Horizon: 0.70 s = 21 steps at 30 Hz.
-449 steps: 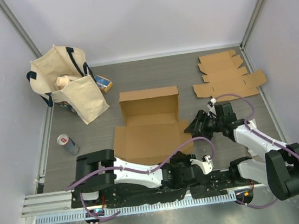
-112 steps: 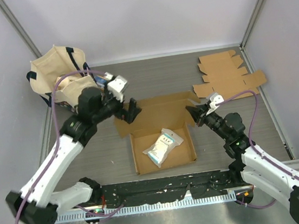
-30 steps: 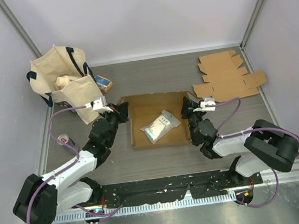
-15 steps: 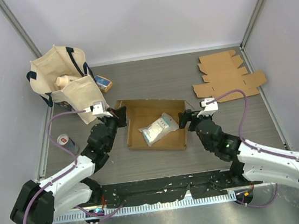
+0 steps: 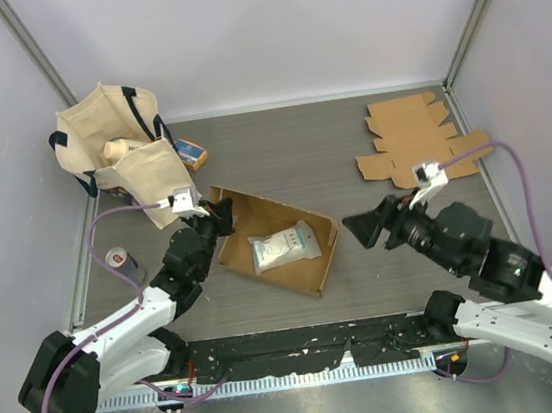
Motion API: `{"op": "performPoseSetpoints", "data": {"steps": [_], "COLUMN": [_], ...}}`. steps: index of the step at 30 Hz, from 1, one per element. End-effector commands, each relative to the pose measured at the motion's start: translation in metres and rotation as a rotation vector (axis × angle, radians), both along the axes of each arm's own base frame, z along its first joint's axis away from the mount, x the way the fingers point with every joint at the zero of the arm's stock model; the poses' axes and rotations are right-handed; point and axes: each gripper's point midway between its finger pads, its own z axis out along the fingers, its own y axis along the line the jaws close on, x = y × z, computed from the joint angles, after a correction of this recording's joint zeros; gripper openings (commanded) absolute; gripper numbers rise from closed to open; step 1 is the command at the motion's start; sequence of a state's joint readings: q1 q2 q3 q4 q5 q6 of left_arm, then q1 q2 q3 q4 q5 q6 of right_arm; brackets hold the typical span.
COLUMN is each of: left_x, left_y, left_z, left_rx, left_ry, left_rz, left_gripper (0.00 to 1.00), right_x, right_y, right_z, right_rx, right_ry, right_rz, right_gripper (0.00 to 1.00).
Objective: Fold the paper box
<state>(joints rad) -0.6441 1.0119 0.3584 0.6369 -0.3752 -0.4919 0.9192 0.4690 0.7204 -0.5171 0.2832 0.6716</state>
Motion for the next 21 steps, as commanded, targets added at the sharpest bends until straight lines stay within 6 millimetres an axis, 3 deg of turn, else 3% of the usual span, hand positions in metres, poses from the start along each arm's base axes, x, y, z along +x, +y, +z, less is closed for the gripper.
{"op": "performPoseSetpoints", "data": {"steps": [1, 2, 3, 5, 8, 11, 14, 17, 21], "left_x": [-0.001, -0.001, 0.000, 0.000, -0.001, -0.002, -0.004, -0.005, -0.006], "left_y": [0.003, 0.003, 0.002, 0.004, 0.006, 0.008, 0.009, 0.010, 0.010], "left_z": [-0.020, -0.020, -0.018, -0.019, -0.017, -0.017, -0.018, -0.019, -0.021], "left_rx": [0.066, 0.069, 0.070, 0.084, 0.082, 0.081, 0.082, 0.078, 0.073], "left_ry": [0.061, 0.062, 0.059, 0.062, 0.057, 0.056, 0.059, 0.062, 0.073], "left_rz": [0.020, 0.021, 0.021, 0.023, 0.034, 0.036, 0.036, 0.038, 0.040], "left_gripper": [0.00, 0.00, 0.00, 0.00, 0.00, 0.00, 0.00, 0.00, 0.05], "right_x": [0.010, 0.011, 0.017, 0.009, 0.021, 0.038, 0.057, 0.056, 0.055], "right_y": [0.013, 0.021, 0.037, 0.063, 0.094, 0.124, 0.135, 0.148, 0.153], "right_z": [0.069, 0.089, 0.078, 0.094, 0.096, 0.083, 0.073, 0.062, 0.043], "right_rx": [-0.190, -0.260, -0.347, -0.381, -0.429, -0.458, -0.505, -0.498, -0.565], "right_ry": [-0.177, -0.255, -0.246, -0.352, -0.407, -0.425, -0.439, -0.452, -0.475], "right_rz": [0.119, 0.196, 0.271, 0.451, 0.549, 0.593, 0.532, 0.549, 0.526], "right_gripper": [0.77, 0.78, 0.78, 0.78, 0.78, 0.76, 0.69, 0.66, 0.49]}}
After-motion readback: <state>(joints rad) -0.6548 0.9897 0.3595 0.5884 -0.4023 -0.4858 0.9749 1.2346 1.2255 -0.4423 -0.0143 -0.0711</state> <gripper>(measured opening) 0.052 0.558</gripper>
